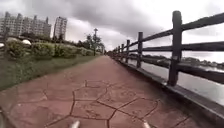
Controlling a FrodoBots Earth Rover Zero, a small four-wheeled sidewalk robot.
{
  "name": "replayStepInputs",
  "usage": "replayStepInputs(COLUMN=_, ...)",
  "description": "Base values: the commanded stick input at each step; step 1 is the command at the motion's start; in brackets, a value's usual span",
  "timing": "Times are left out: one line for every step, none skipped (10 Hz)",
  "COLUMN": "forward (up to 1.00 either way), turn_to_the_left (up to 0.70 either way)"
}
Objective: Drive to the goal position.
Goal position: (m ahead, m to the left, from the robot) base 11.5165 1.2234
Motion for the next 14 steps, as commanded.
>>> replayStepInputs(forward=0.5, turn_to_the_left=0.0)
replayStepInputs(forward=0.5, turn_to_the_left=0.0)
replayStepInputs(forward=0.5, turn_to_the_left=0.0)
replayStepInputs(forward=0.5, turn_to_the_left=0.0)
replayStepInputs(forward=0.5, turn_to_the_left=0.0)
replayStepInputs(forward=0.5, turn_to_the_left=0.0)
replayStepInputs(forward=0.5, turn_to_the_left=0.0)
replayStepInputs(forward=0.5, turn_to_the_left=0.0)
replayStepInputs(forward=0.5, turn_to_the_left=0.0)
replayStepInputs(forward=0.5, turn_to_the_left=0.0)
replayStepInputs(forward=0.5, turn_to_the_left=0.0)
replayStepInputs(forward=0.5, turn_to_the_left=0.0)
replayStepInputs(forward=0.5, turn_to_the_left=0.0)
replayStepInputs(forward=0.5, turn_to_the_left=0.0)
